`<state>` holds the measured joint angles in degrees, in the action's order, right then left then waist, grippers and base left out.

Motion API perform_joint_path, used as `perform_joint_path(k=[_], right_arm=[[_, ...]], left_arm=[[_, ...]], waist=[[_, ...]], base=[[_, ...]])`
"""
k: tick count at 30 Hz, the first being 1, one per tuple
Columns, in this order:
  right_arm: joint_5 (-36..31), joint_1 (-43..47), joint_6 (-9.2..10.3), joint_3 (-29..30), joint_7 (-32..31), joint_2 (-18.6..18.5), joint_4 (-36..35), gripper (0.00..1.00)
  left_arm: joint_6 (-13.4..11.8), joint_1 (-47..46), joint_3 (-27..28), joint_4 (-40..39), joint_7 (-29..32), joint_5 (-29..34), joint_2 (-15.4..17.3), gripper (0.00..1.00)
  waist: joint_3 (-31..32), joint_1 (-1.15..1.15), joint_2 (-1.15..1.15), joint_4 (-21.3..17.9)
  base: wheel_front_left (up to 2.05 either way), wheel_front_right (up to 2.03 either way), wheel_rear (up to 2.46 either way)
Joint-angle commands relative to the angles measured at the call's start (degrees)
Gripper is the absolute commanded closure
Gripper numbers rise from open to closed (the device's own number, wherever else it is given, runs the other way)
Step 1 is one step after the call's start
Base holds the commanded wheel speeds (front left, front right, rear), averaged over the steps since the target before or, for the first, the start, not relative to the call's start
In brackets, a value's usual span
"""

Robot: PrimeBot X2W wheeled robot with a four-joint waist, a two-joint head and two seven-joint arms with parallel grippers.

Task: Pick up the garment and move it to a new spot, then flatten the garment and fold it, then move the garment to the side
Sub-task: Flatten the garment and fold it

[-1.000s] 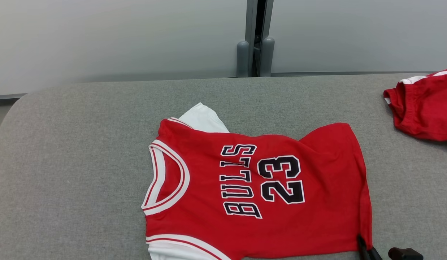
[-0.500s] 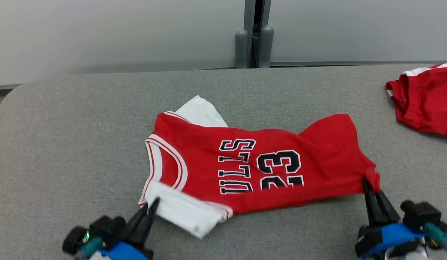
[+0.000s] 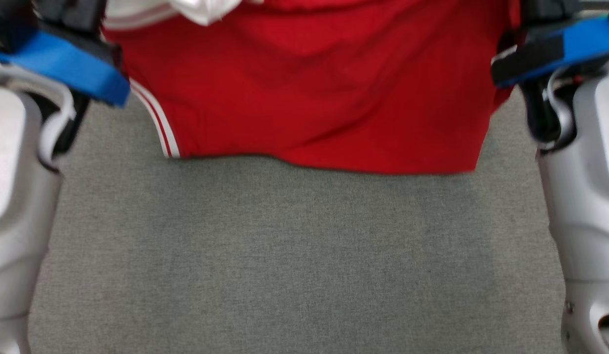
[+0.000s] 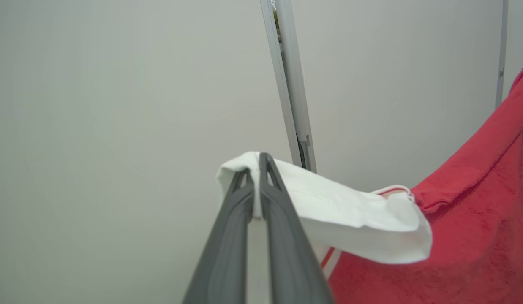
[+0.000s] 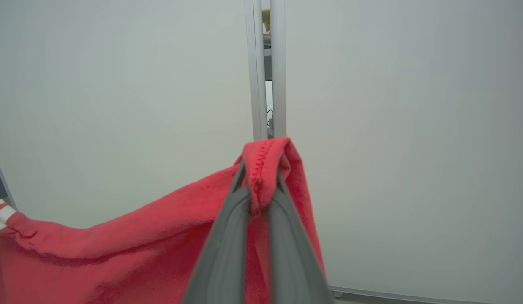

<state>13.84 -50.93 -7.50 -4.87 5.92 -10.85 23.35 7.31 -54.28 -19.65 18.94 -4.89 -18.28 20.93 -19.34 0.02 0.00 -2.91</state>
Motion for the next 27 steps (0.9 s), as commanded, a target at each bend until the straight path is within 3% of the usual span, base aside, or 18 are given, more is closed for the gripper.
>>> perform_joint_path(k=[1,8,14,18,21,27], right_arm=[[0.44,-4.25,0.02,0.46,-0.28,0.56,1.22,1.00],[2.17,-25.35,0.02,2.51,0.42,1.52,11.58,1.00],[3.35,-33.56,0.02,2.76,3.55,1.46,18.88,1.00],[4.22,-34.67,0.02,2.49,4.97,0.72,22.42,1.00],[5.16,-33.26,0.02,1.83,5.66,0.51,24.11,1.00],[7.14,-25.89,0.02,-2.25,7.92,-0.44,22.76,1.00]], left_arm=[[0.21,-4.19,-0.44,0.76,-0.29,-0.47,0.20,1.00],[0.10,-26.02,-2.42,8.72,-2.26,-2.94,0.43,1.00],[0.10,-37.80,-5.24,15.03,-5.21,-4.91,-0.20,1.00],[0.11,-40.76,-7.50,16.97,-6.79,-7.48,-1.42,1.00],[0.11,-40.61,-9.51,17.74,-7.51,-8.93,-0.60,1.00],[0.11,-32.51,-11.35,16.63,-9.58,-11.40,0.35,1.00]], waist=[[-4.04,-0.02,0.00,-0.86],[-7.01,-0.02,0.00,-1.49],[-5.90,-0.02,0.00,-1.76],[-5.46,-0.02,0.00,-1.25],[-6.22,-0.02,0.00,-0.89],[-7.20,-0.02,0.00,-0.10]], base=[[0.00,0.00,0.00],[0.00,0.00,0.00],[0.00,0.00,0.00],[0.00,0.00,0.00],[0.00,0.00,0.00],[0.00,0.00,0.00]])
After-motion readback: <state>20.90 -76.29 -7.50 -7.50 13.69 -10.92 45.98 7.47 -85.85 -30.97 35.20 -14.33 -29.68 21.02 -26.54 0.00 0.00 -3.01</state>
